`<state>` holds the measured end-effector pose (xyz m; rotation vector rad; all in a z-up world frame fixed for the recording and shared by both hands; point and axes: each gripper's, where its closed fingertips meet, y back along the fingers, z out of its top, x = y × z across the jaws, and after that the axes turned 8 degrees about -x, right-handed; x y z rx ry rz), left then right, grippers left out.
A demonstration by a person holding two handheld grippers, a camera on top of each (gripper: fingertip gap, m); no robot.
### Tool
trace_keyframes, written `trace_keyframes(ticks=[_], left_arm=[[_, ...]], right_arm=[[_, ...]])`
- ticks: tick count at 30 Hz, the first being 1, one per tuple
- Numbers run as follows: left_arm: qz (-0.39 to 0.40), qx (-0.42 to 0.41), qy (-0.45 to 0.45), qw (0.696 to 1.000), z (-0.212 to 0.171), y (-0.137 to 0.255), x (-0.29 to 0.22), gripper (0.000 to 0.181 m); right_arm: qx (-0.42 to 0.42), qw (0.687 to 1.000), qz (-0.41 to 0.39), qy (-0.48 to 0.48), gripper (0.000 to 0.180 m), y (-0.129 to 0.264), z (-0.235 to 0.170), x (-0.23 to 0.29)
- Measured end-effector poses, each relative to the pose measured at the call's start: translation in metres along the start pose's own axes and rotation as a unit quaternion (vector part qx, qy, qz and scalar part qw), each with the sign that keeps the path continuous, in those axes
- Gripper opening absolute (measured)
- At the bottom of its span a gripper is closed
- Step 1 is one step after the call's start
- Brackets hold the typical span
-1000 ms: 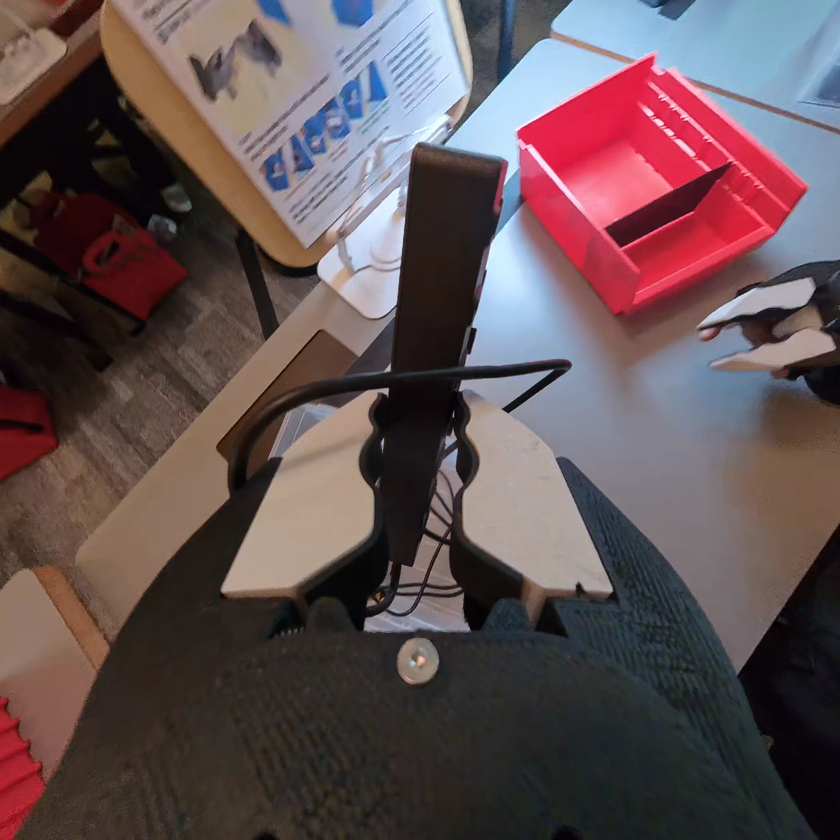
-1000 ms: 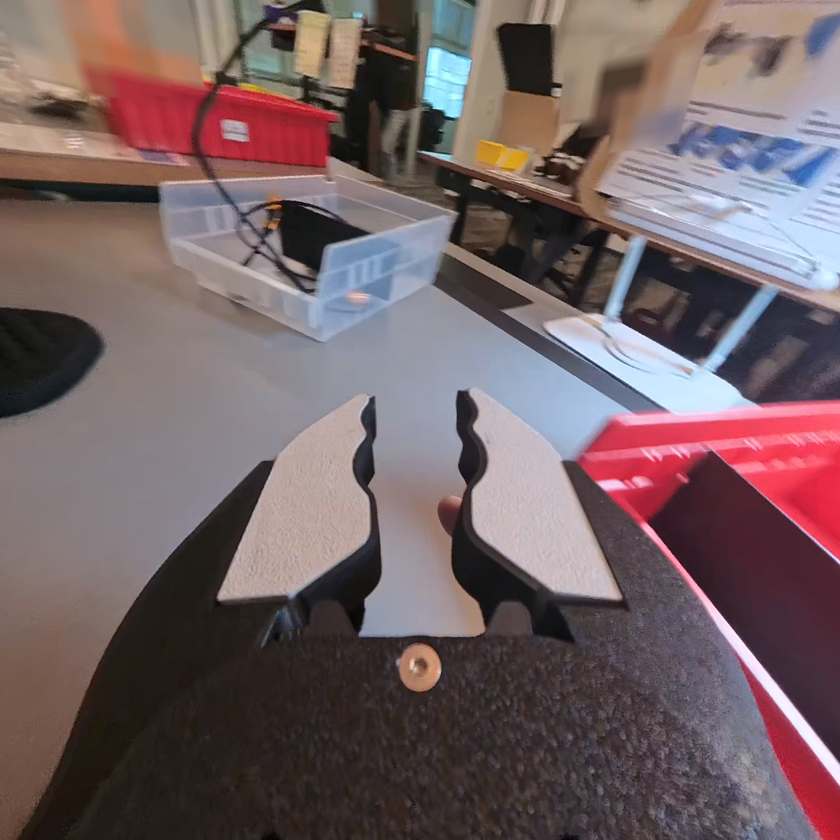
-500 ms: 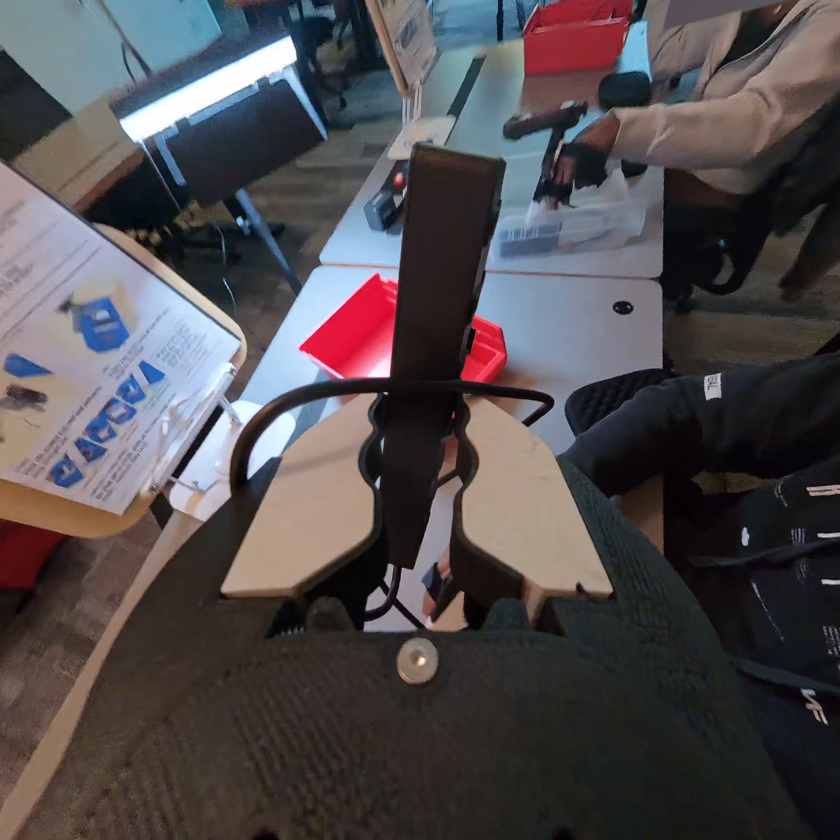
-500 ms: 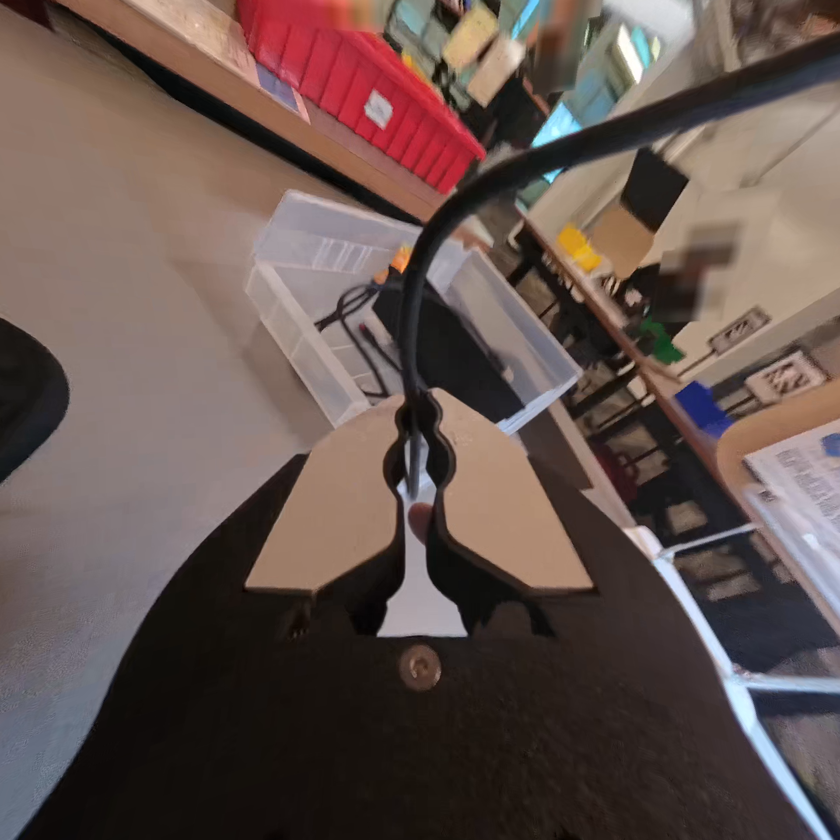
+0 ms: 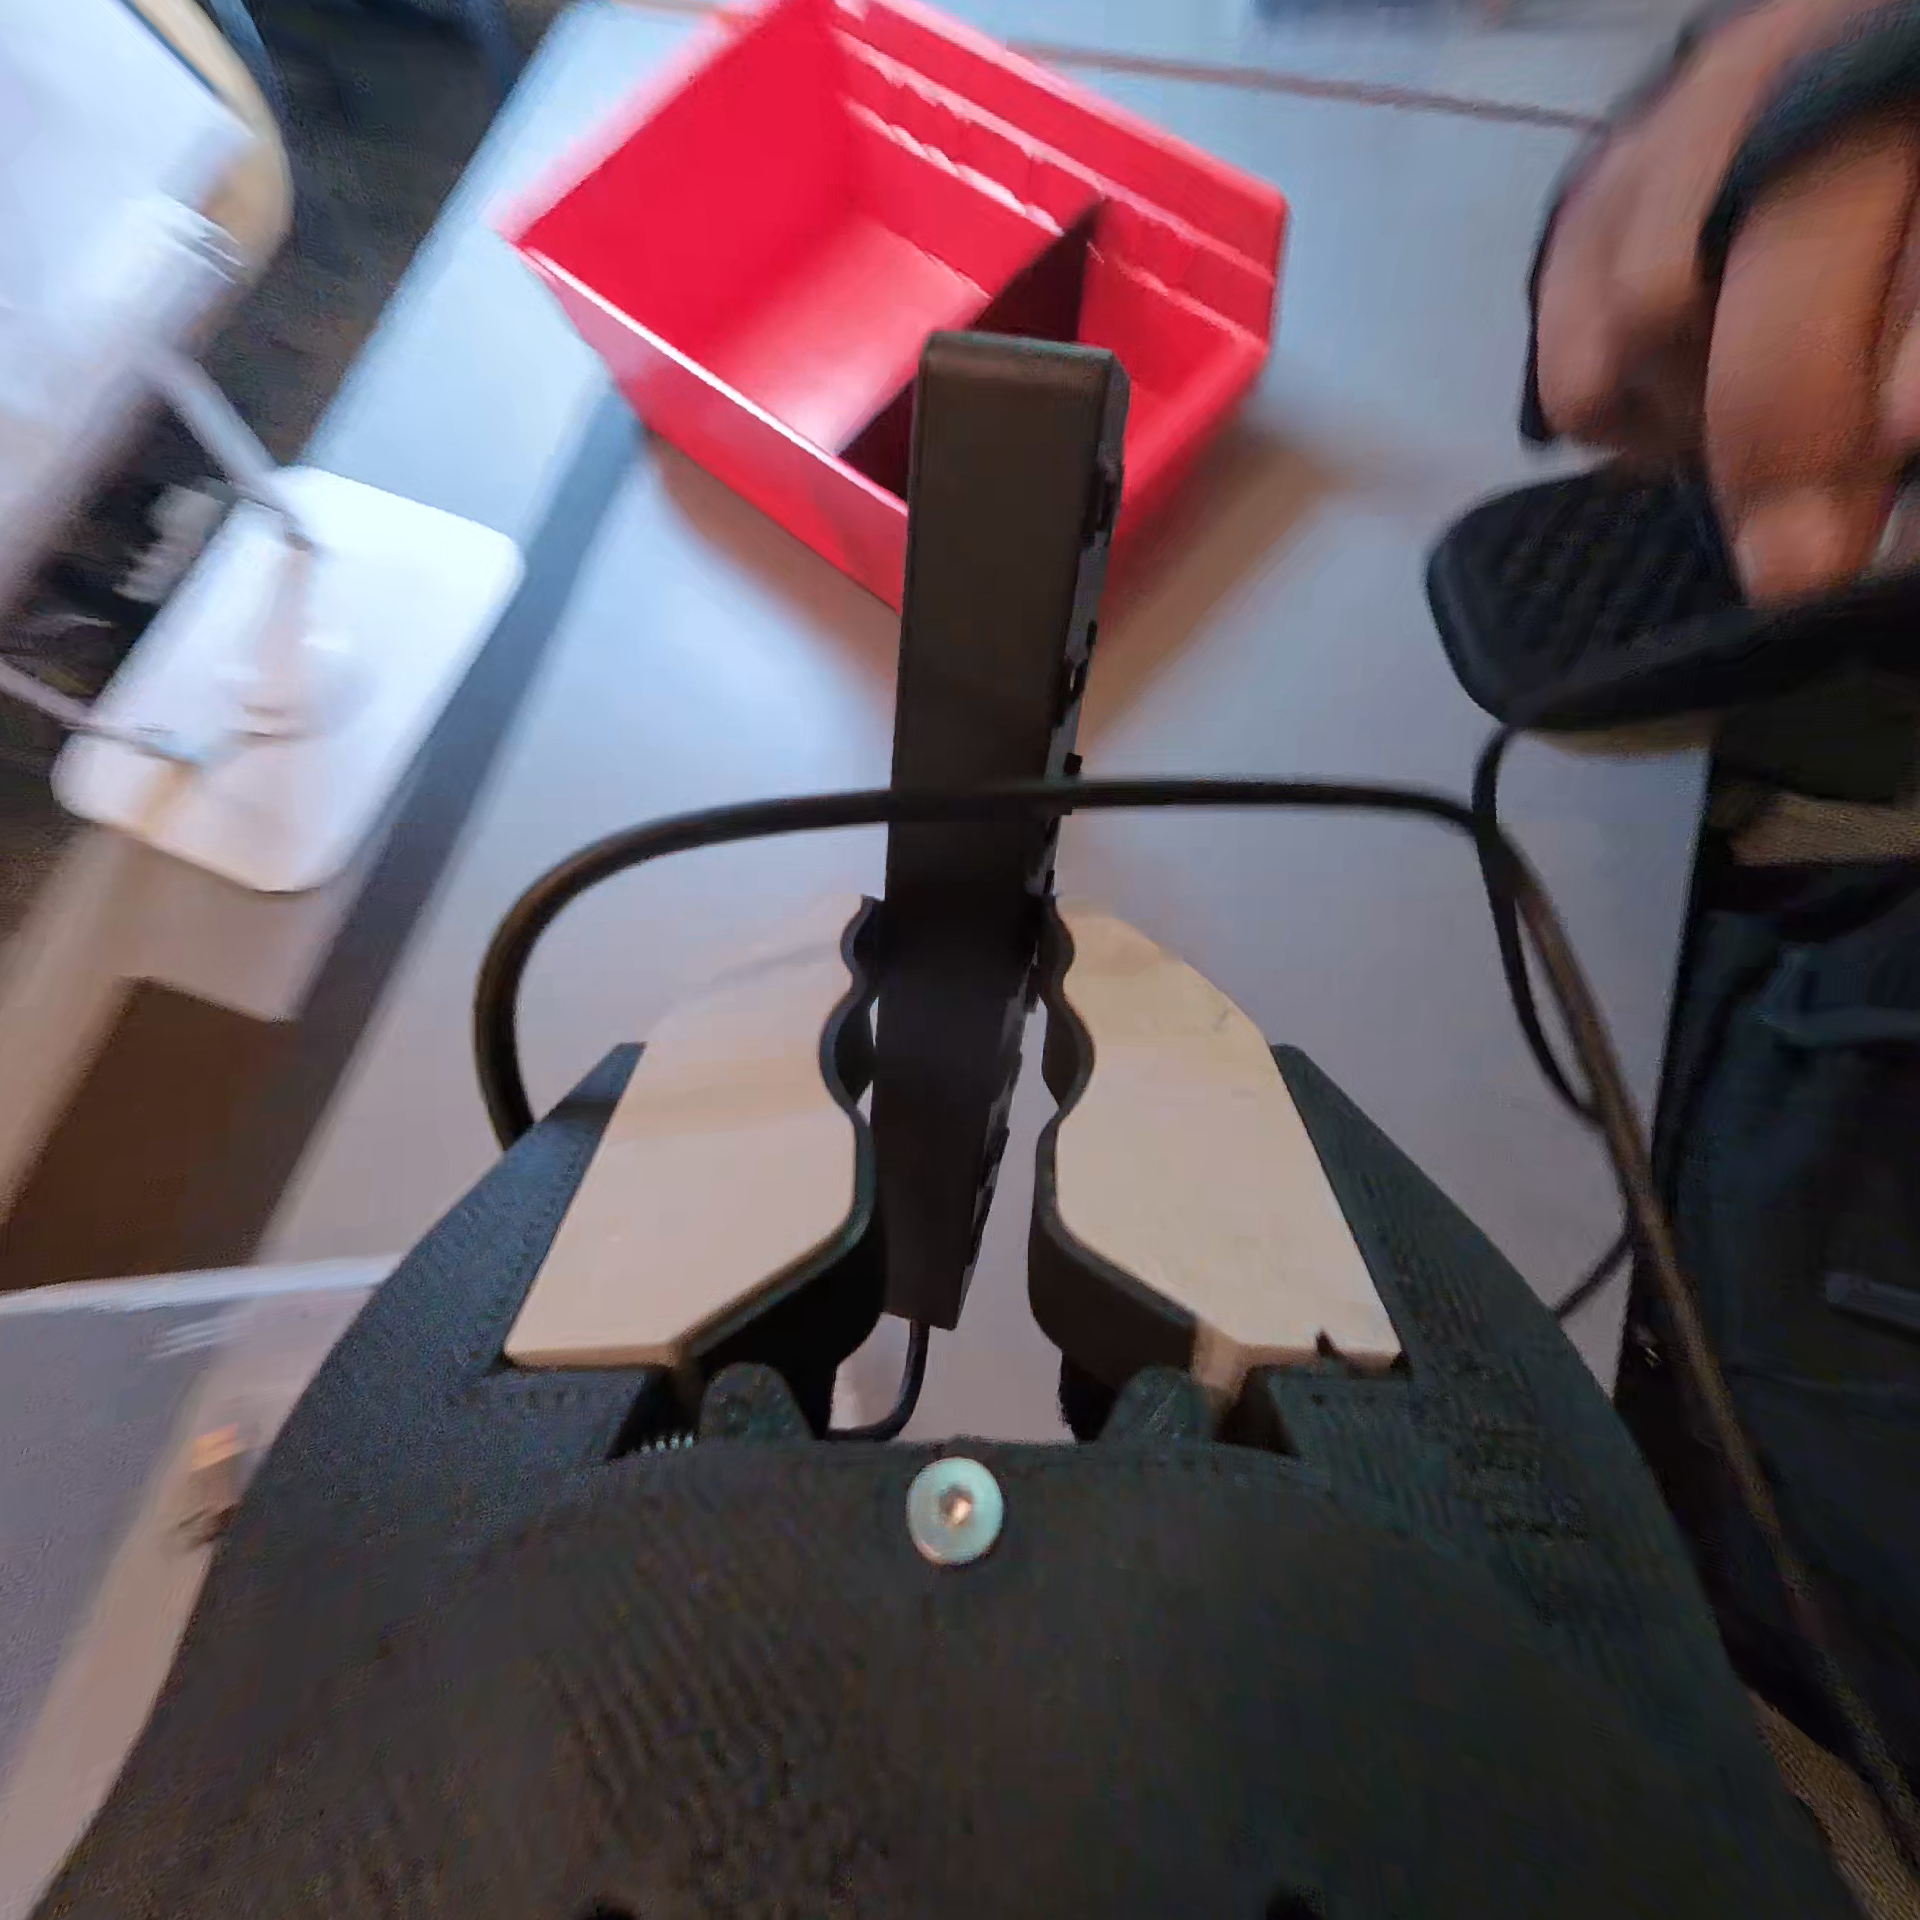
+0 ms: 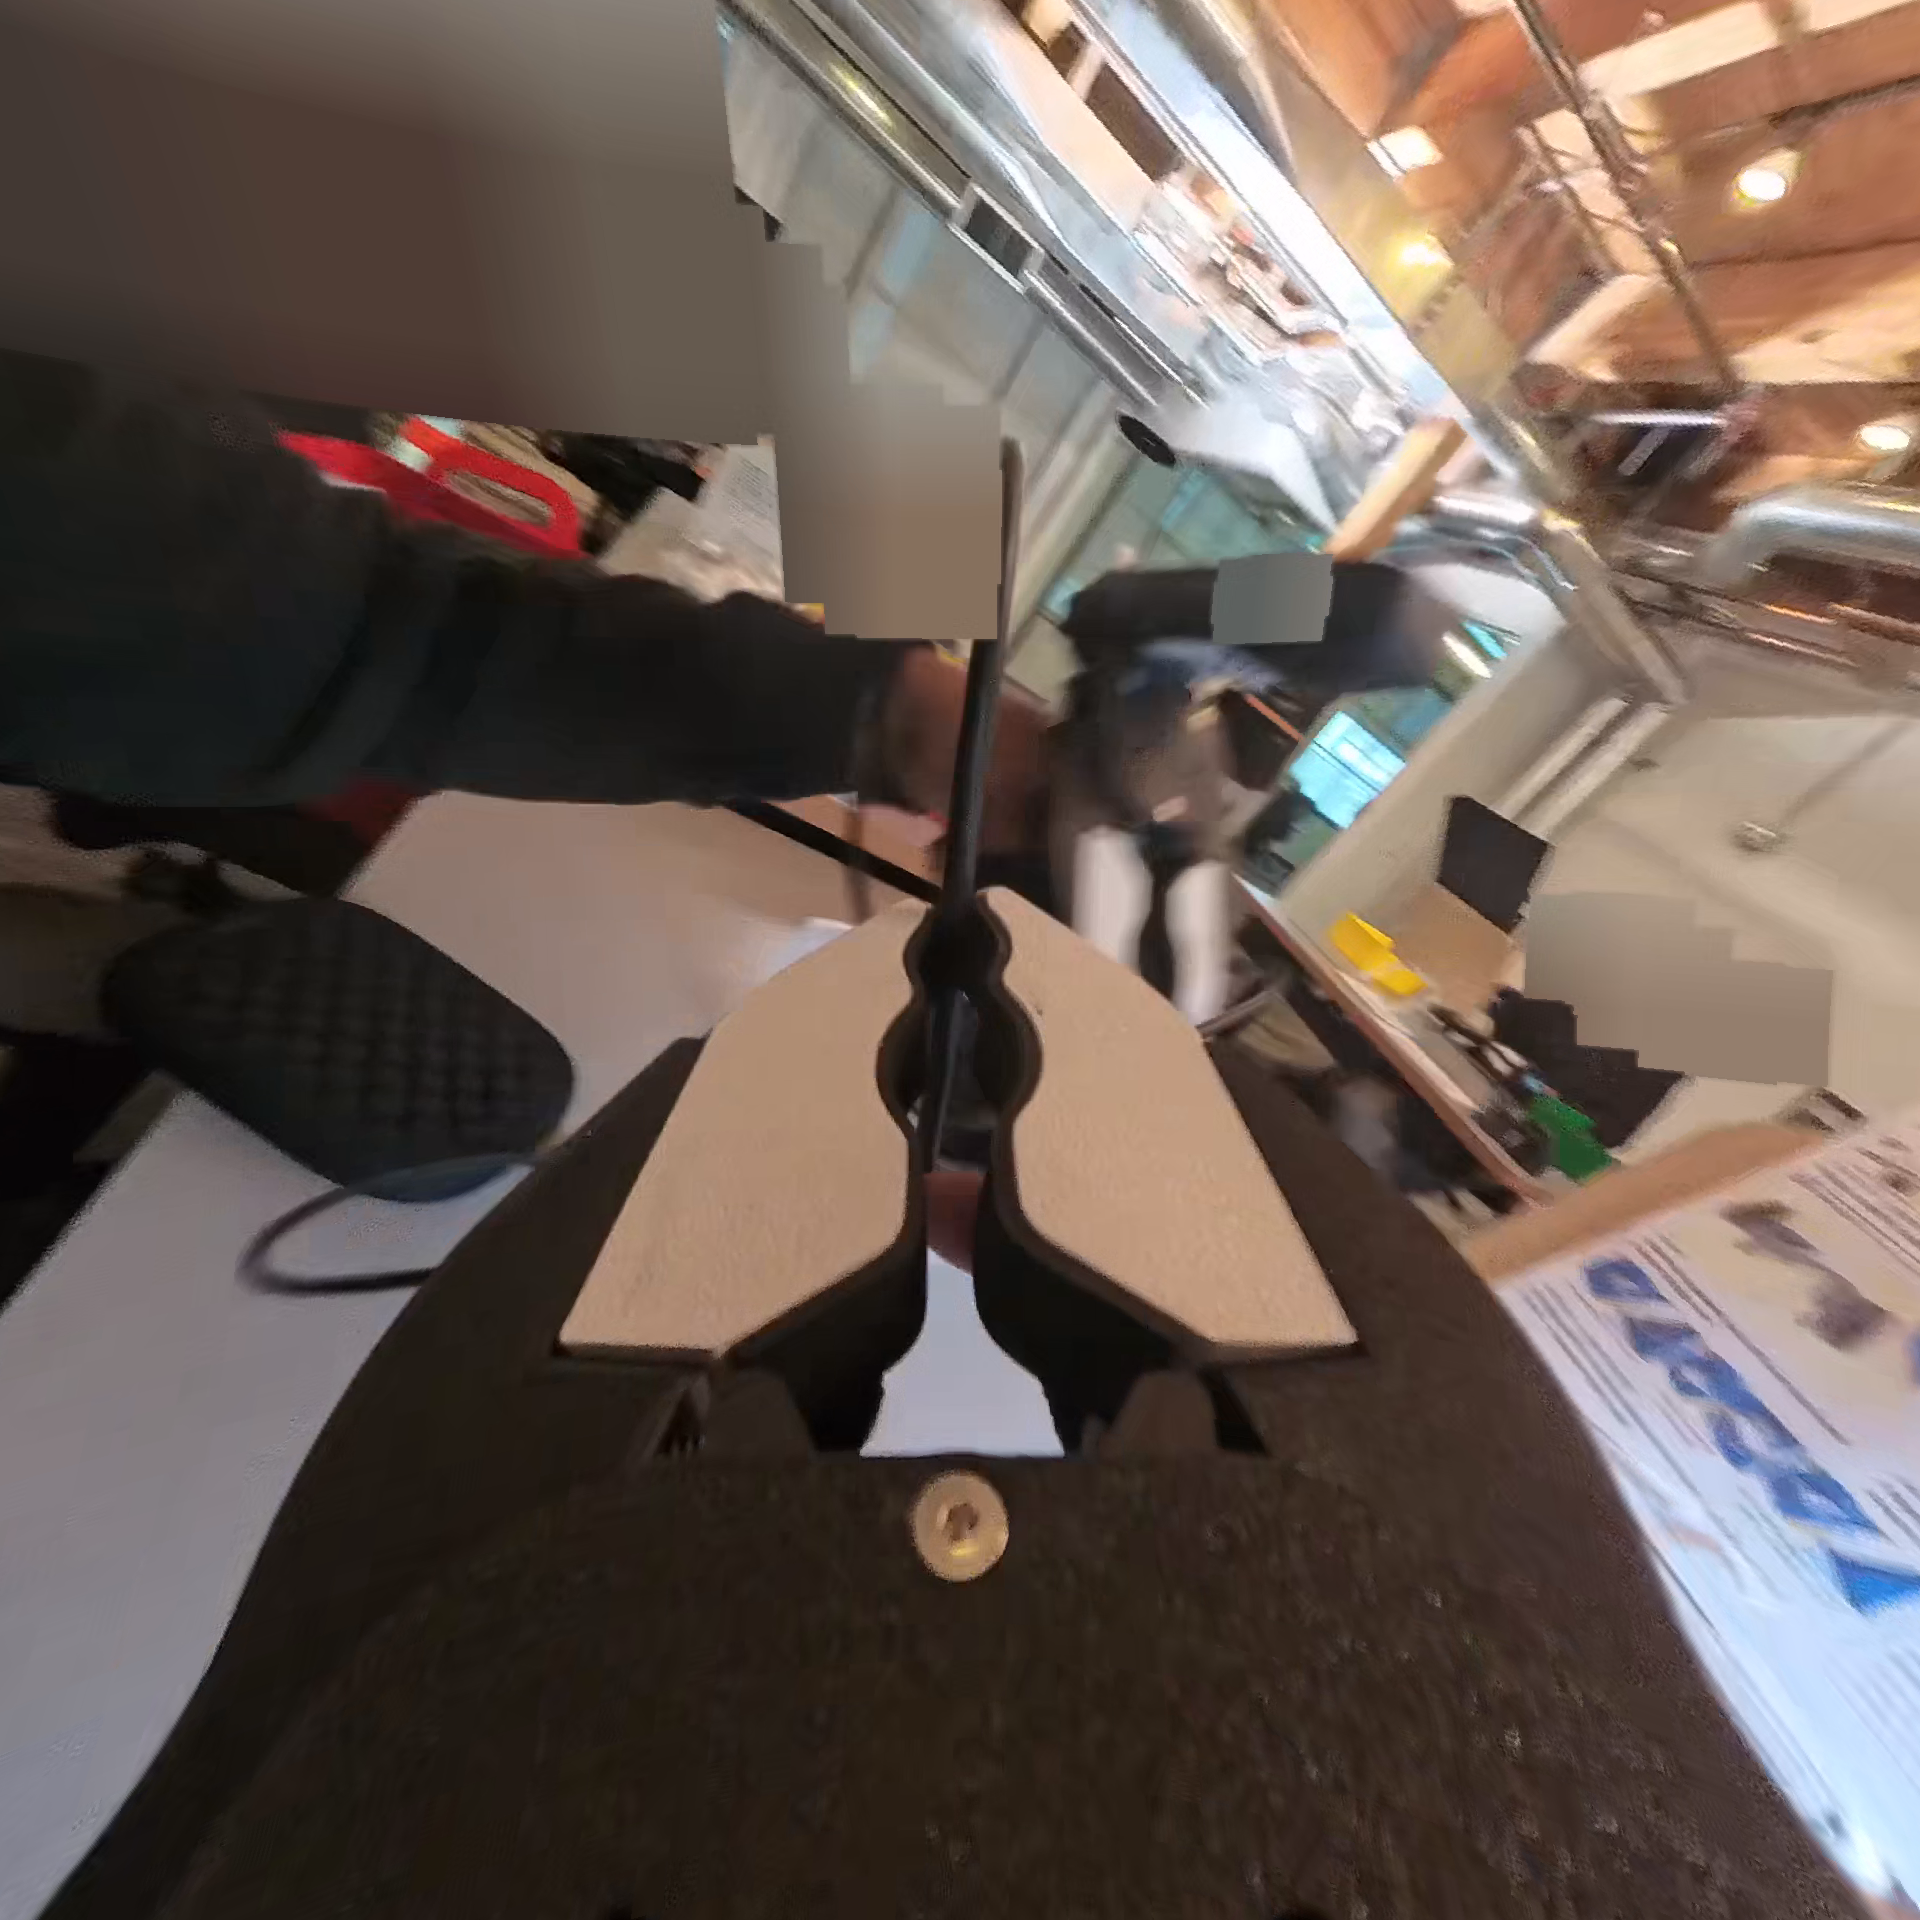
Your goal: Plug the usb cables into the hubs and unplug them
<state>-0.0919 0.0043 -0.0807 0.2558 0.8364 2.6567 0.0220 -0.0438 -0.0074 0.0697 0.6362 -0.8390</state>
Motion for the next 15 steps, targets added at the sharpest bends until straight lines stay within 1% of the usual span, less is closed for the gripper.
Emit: trace_keyframes(ticks=[2, 4, 6, 8, 10, 12, 15], left_arm=[[-0.065, 0.014, 0.02, 0.998, -0.038, -0.034, -0.025, 0.029], [-0.133, 0.018, 0.055, 0.989, -0.07, -0.06, -0.051, 0.029], [-0.203, 0.017, 0.086, 0.975, -0.095, -0.078, -0.078, 0.029], [-0.269, 0.009, 0.102, 0.958, -0.11, -0.084, -0.103, 0.029], [-0.333, -0.02, 0.101, 0.937, -0.114, -0.079, -0.125, 0.029], [-0.383, -0.055, 0.091, 0.918, -0.111, -0.069, -0.141, 0.029], [-0.417, -0.119, 0.103, 0.895, -0.094, -0.054, -0.148, 0.028]], right_arm=[[0.032, 0.999, -0.034, -0.009, 0.003, 0.006, -0.018, -0.016], [0.076, 0.995, -0.064, -0.031, 0.003, 0.013, -0.049, -0.028], [0.129, 0.986, -0.085, -0.057, 0.003, 0.021, -0.085, -0.035], [0.183, 0.975, -0.097, -0.08, 0.003, 0.033, -0.123, -0.034], [0.21, 0.966, -0.102, -0.108, 0.002, 0.044, -0.152, -0.028], [0.217, 0.961, -0.094, -0.14, 0.002, 0.053, -0.172, -0.019], [0.258, 0.948, -0.073, -0.171, 0.003, 0.064, -0.202, -0.001]])
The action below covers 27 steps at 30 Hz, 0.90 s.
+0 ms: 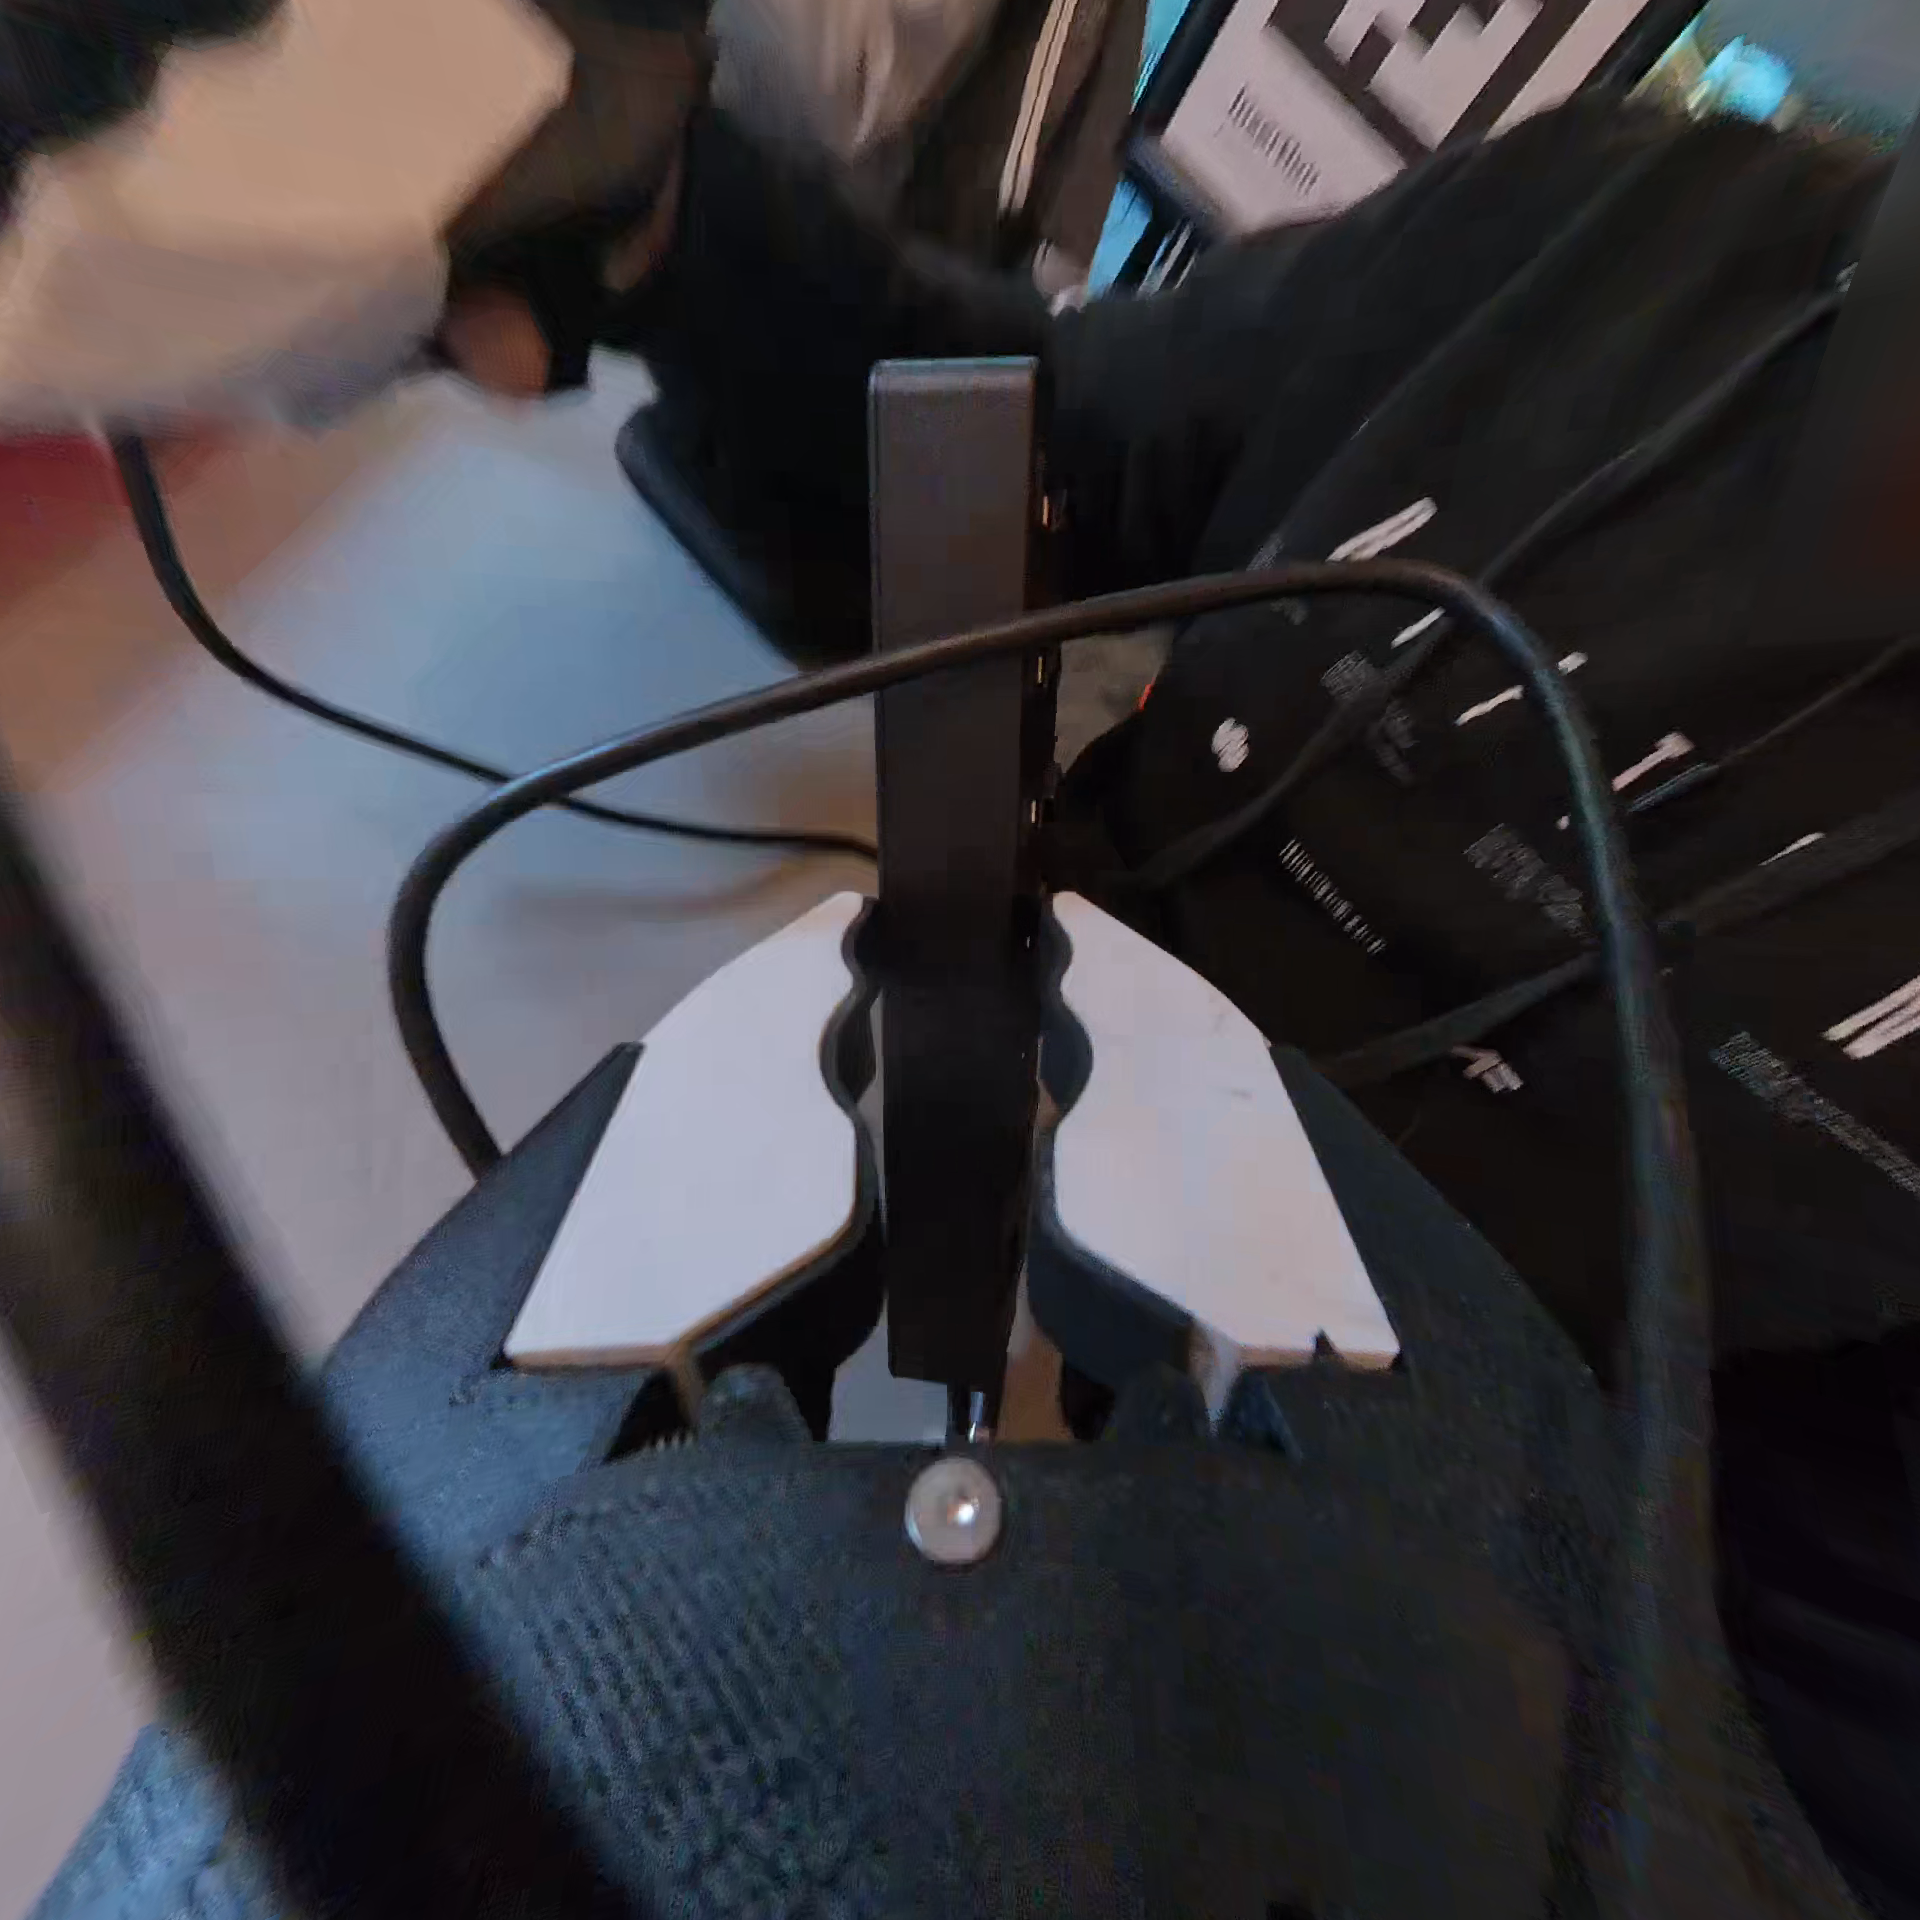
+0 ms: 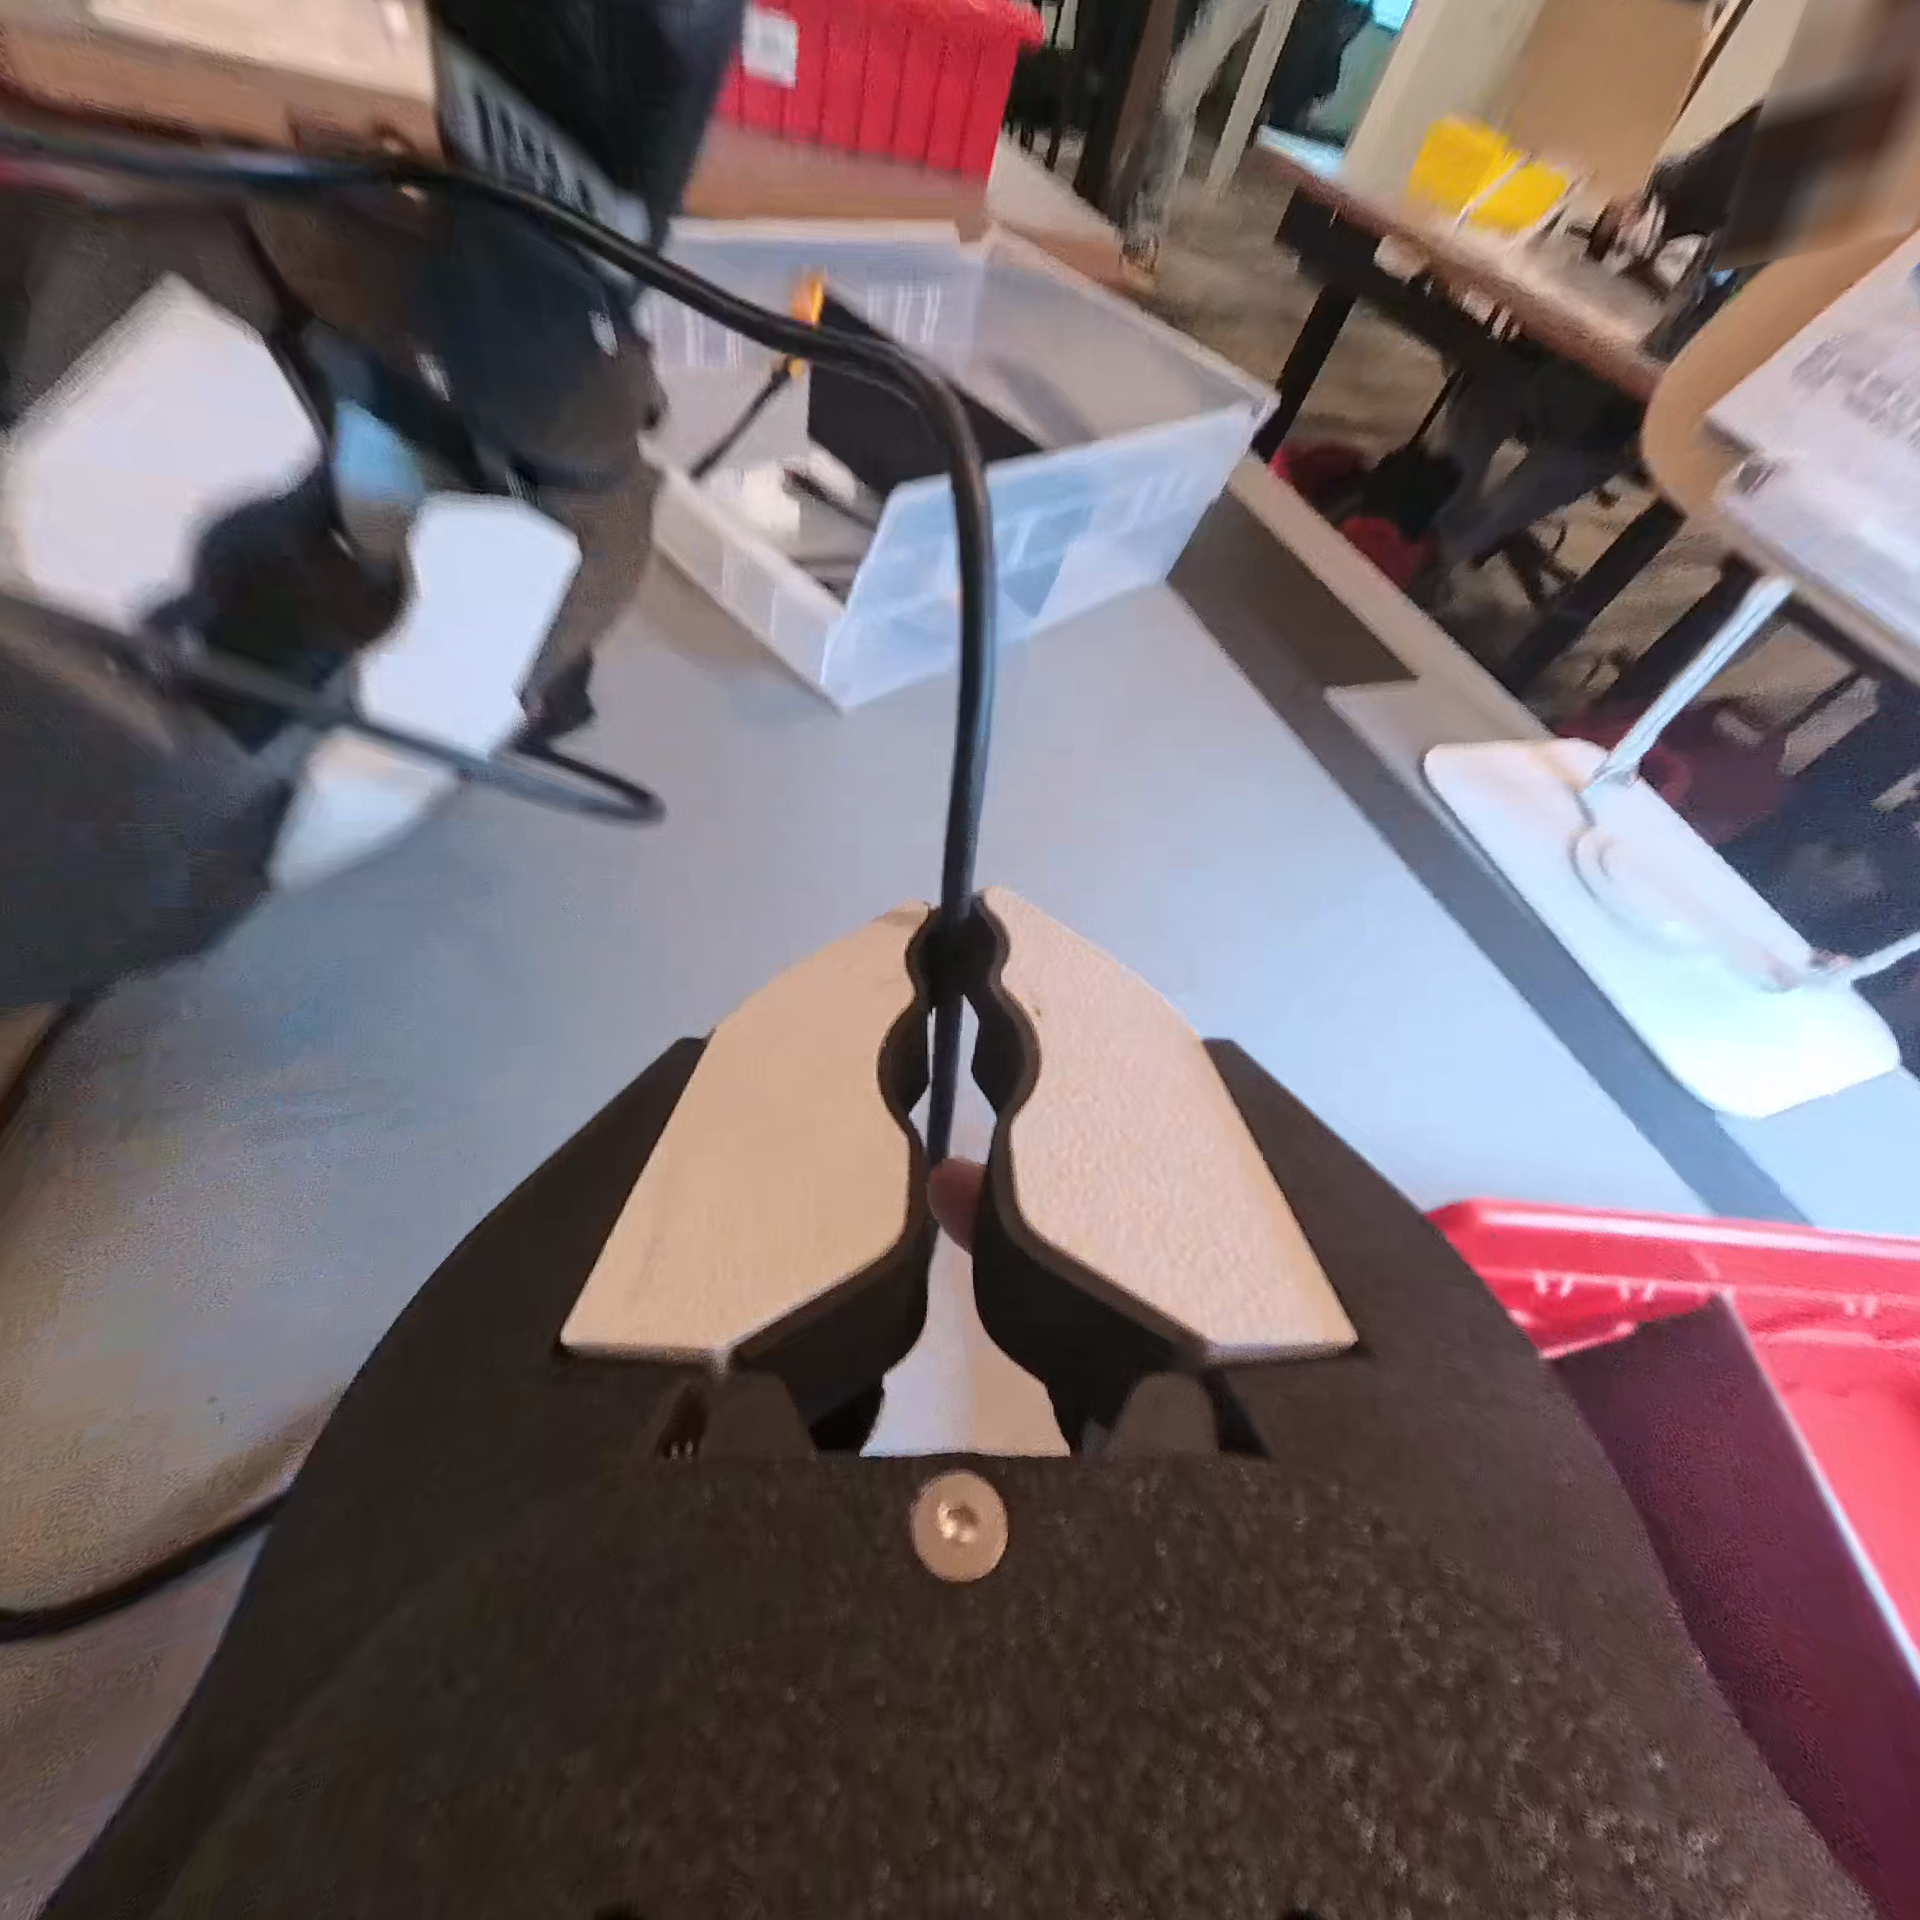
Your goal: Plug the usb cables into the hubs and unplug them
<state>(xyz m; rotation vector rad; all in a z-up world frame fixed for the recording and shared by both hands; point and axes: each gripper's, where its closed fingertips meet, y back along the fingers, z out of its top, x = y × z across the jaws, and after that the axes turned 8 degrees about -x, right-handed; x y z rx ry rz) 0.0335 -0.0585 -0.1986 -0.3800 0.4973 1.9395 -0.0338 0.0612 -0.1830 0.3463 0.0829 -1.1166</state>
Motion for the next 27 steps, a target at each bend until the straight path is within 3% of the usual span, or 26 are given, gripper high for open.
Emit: trace_keyframes(ticks=[4, 8, 12, 14, 16, 19, 21, 23, 25, 27], left_arm=[[-0.035, -0.089, -0.008, 0.995, 0.028, 0.013, -0.015, 0.028], [-0.011, -0.186, -0.046, 0.981, 0.06, 0.038, -0.02, 0.027], [0.068, -0.338, -0.058, 0.937, 0.104, 0.093, -0.011, 0.028], [0.141, -0.391, -0.029, 0.909, 0.113, 0.125, 0.009, 0.028], [0.244, -0.381, 0.02, 0.892, 0.101, 0.146, 0.041, 0.027], [0.328, -0.289, 0.059, 0.897, 0.066, 0.14, 0.076, 0.027], [0.321, -0.227, 0.074, 0.917, 0.049, 0.117, 0.085, 0.027], [0.293, -0.184, 0.071, 0.936, 0.041, 0.093, 0.085, 0.027], [0.253, -0.163, 0.07, 0.951, 0.038, 0.072, 0.078, 0.027], [0.218, -0.157, 0.071, 0.961, 0.037, 0.06, 0.071, 0.026]], right_arm=[[0.106, 0.993, -0.023, 0.036, 0.004, -0.007, -0.046, -0.004], [0.184, 0.982, -0.036, -0.005, 0.003, -0.008, -0.079, -0.011], [0.257, 0.966, 0.022, 0.016, 0.003, 0.001, -0.106, 0.004], [0.255, 0.963, 0.069, 0.054, 0.003, 0.002, -0.104, 0.02], [0.204, 0.965, 0.144, 0.086, 0.0, 0.002, -0.086, 0.048], [0.161, 0.962, 0.196, 0.096, 0.001, 0.004, -0.065, 0.072], [0.128, 0.972, 0.158, 0.115, 0.001, 0.0, -0.052, 0.062], [0.109, 0.985, 0.068, 0.119, 0.008, -0.003, -0.044, 0.03], [0.092, 0.991, 0.012, 0.099, 0.024, -0.001, -0.039, 0.003], [0.049, 0.997, 0.005, 0.052, 0.04, 0.004, -0.029, -0.007]])
